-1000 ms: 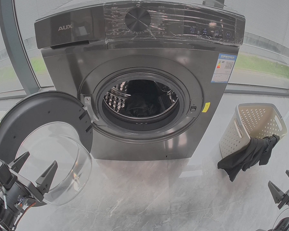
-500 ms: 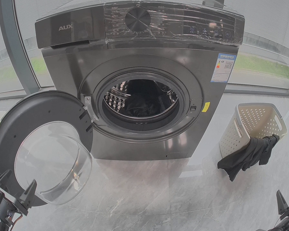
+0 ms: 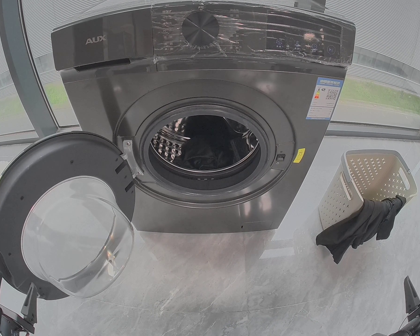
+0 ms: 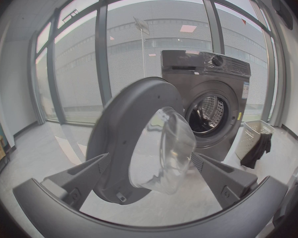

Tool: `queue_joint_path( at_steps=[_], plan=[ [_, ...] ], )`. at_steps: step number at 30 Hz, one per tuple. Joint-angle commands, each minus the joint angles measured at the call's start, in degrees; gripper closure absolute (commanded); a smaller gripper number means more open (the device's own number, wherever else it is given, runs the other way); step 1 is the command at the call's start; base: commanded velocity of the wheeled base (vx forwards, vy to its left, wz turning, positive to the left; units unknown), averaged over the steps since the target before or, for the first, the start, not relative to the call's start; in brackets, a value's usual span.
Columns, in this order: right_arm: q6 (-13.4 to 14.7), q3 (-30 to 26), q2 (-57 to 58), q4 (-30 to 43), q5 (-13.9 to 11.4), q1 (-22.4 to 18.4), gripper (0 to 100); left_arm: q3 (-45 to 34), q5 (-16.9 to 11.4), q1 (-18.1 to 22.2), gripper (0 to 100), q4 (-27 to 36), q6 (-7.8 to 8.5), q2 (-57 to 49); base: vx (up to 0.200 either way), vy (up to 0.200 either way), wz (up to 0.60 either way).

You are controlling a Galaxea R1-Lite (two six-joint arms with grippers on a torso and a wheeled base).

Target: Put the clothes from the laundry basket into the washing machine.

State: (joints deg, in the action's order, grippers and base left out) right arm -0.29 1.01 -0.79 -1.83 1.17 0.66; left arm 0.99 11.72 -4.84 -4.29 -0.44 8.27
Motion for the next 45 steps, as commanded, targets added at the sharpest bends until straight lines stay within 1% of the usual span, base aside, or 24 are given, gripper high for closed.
queue_joint_path(
  at_steps=[1, 2, 3, 4, 5, 6, 7, 8, 9, 10, 11, 12, 14, 20, 36, 45],
  plan=[
    [0.6, -0.7, 0.8, -0.4, 3.9, 0.0, 0, -0.8, -2.5, 5.7, 0, 0.9, 3.08, -6.5, 0.000, 0.000, 0.00],
    [1.7, -0.6, 0.8, 0.2, 4.5, 0.0, 0, -0.7, -1.9, 5.6, 0, 1.0, 3.78, -6.8, 0.000, 0.000, 0.00],
    [3.2, -0.5, 0.8, 0.5, 4.3, 0.0, 0, -0.5, -1.4, 5.3, 0, 1.4, 3.95, -6.7, 0.000, 0.000, 0.00],
    [3.9, -0.5, 0.8, 0.8, 3.6, 0.0, 0, -0.5, -1.5, 5.1, 0, 1.7, 4.13, -6.8, 0.000, 0.000, 0.00],
    [3.2, -0.6, 0.8, 1.0, 2.3, 0.0, 0, -0.5, -2.5, 4.7, 0, 1.7, 3.34, -6.9, 0.000, 0.000, 0.00],
    [1.3, -0.9, 0.8, 1.2, 0.5, 0.0, 0, -0.5, -3.8, 4.5, 0, 1.8, 3.08, -6.9, 0.000, 0.000, 0.00],
    [-0.9, -1.0, 0.8, 1.4, -2.6, 0.0, 0, -0.5, -7.6, 4.7, 0, 2.0, 1.93, -7.1, 0.000, 0.000, 0.00],
    [-1.0, -1.0, 0.8, 1.5, -2.8, 0.0, 0, -0.5, -8.1, 4.7, 0, 2.1, 1.76, -7.2, 0.000, 0.000, 0.00],
    [-1.4, -0.9, 0.8, 1.8, -3.5, -0.1, 0, -1.0, -13.8, 4.8, 0, 3.9, 1.23, -8.1, 0.000, 0.000, 0.00],
    [-1.3, -0.9, 0.8, 1.8, -3.3, -0.1, 0, -0.8, -14.0, 4.8, 0, 4.4, 1.14, -8.2, 0.000, 0.000, 0.00],
    [-1.2, -1.0, 0.8, 1.7, -3.1, -0.1, 0, -0.8, -13.2, 4.8, 0, 4.4, 0.79, -8.2, 0.000, 0.000, 0.00],
    [-1.1, -1.0, 0.8, 1.6, -3.1, -0.1, 0, -0.9, -12.2, 4.8, 0, 4.2, 0.88, -8.2, 0.000, 0.000, 0.00],
    [-0.8, -1.0, 0.8, 1.6, -3.0, -0.1, 0, -0.9, -11.3, 4.8, 0, 4.2, 1.05, -8.2, 0.000, 0.000, 0.00],
    [-0.8, -1.0, 0.8, 1.6, -2.9, 0.0, 0, -0.9, -11.1, 4.8, 0, 4.2, 0.44, -8.3, 0.000, 0.000, 0.00],
    [-0.8, -1.0, 0.8, 1.6, -2.9, 0.0, 0, -0.9, -11.0, 4.8, 0, 4.2, -0.26, -8.2, 0.000, -0.200, 0.00],
    [-0.8, -1.0, 0.8, 1.6, -2.9, 0.0, 0, -0.9, -11.0, 4.8, 0, 4.2, -0.18, -8.2, 0.000, -0.200, 0.00]
  ],
)
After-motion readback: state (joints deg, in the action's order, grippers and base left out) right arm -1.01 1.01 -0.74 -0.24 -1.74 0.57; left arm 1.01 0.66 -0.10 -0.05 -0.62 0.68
